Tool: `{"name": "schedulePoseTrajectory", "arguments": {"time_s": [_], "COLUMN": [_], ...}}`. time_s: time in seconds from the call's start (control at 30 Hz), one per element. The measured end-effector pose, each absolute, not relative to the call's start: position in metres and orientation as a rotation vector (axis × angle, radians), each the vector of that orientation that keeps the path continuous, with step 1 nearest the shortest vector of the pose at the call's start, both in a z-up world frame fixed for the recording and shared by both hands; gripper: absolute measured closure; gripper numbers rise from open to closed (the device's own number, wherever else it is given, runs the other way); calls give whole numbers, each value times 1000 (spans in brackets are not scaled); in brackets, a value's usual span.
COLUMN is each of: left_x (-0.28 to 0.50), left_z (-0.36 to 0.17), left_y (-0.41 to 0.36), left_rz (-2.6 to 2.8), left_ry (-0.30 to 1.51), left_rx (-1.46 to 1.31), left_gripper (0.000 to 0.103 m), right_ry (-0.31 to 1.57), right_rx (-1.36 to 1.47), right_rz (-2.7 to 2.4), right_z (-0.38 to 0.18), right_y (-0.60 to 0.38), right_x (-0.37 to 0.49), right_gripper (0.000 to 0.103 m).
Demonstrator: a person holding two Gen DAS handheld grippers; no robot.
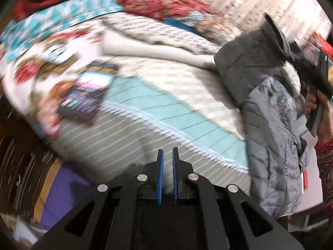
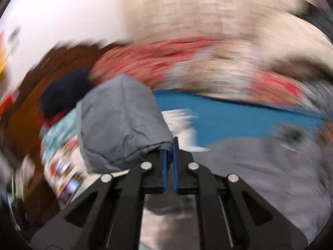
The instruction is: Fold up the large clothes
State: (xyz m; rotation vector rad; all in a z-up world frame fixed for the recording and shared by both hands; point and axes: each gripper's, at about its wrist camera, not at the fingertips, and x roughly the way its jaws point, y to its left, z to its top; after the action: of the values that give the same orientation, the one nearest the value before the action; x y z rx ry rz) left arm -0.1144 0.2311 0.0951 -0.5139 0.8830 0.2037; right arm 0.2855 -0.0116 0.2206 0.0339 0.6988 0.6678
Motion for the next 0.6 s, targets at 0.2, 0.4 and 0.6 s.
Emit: {"name": "schedulePoseTrajectory", "arguments": {"time_s": [0.2, 0.4, 0.6], "left_x": [5, 150, 272], "left_z": [133, 137, 96], "left_y": [143, 55, -22], "left_rz": [51, -32, -26], "left_ry": [882, 914, 989], "left_rx": [-337, -272, -118], "left_gripper": [79, 79, 79], "right_ry": [856, 1013, 997], "right_rx": [263, 594, 681], "right_rz": [278, 130, 233], "right_z": [137, 32, 34], "right_y": [-199, -285, -306], "right_x": [340, 347, 329], "right_gripper": [98, 98, 70]}}
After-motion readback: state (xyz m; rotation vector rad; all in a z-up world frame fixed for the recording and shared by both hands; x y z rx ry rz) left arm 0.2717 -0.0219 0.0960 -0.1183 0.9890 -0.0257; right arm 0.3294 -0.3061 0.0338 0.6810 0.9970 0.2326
